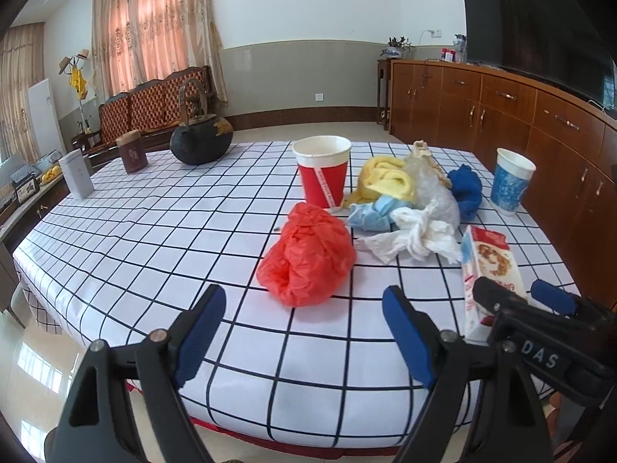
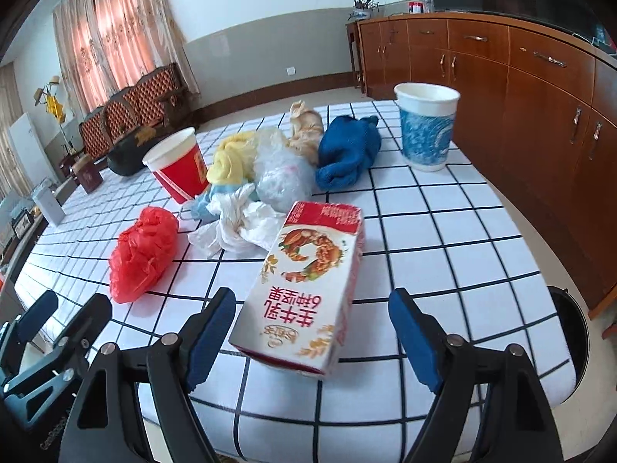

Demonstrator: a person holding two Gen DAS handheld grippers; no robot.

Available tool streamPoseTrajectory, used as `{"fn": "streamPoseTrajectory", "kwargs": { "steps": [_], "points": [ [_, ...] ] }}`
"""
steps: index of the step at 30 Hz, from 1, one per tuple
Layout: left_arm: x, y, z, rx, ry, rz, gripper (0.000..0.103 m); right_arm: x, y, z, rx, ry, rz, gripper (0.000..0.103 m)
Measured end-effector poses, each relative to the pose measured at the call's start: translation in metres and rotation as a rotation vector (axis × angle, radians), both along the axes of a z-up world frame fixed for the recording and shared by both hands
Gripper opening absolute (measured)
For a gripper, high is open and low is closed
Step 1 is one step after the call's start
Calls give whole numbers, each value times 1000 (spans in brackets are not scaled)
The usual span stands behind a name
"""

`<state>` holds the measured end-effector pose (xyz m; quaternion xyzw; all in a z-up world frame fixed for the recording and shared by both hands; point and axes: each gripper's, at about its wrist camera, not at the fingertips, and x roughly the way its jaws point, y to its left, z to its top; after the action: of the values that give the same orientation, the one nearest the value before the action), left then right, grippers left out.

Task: Collect trash
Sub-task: 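Grasp the red plastic bag with the left gripper while the right grasps the red milk carton, then carry the red bag and red carton with both grippers over the bin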

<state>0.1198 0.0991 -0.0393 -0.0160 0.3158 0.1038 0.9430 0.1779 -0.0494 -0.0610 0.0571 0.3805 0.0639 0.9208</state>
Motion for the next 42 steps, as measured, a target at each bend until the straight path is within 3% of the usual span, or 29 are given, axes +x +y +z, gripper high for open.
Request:
{"fn": "streamPoseTrajectory", "kwargs": {
  "steps": [10, 14, 21, 22, 26, 28, 30, 33, 38, 42],
  "points": [
    [29, 5, -7, -34, 26, -13, 85, 22, 1, -11, -55, 29, -8, 83],
    [45, 3, -13, -22, 42, -23, 85, 28, -5, -14, -73, 32, -16, 64],
    [67, 6, -21, -14, 63, -17, 85, 43, -13, -14, -59, 33, -18, 63],
    [69, 7, -23, -18, 68, -17, 85, 44, -12, -14, -62, 32, -13, 59],
    [75, 13, -32, -98, 92, -31, 84, 45, -9, -15, -75, 18, 8, 56],
    [74, 16, -35, -134, 100, -27, 76, 45, -10, -15, -67, 13, 8, 56],
    [73, 17, -38, -147, 106, -20, 59, 44, -13, -14, -42, 11, 13, 56],
    [70, 17, -37, -156, 101, -10, 41, 42, -18, -12, -16, 2, 10, 56],
    [65, 19, -32, -199, 96, -16, 31, 36, -23, -6, 8, -16, 10, 55],
    [50, 13, -21, -218, 74, -37, 30, 28, -27, 1, 21, -38, 13, 55]
  ]
}}
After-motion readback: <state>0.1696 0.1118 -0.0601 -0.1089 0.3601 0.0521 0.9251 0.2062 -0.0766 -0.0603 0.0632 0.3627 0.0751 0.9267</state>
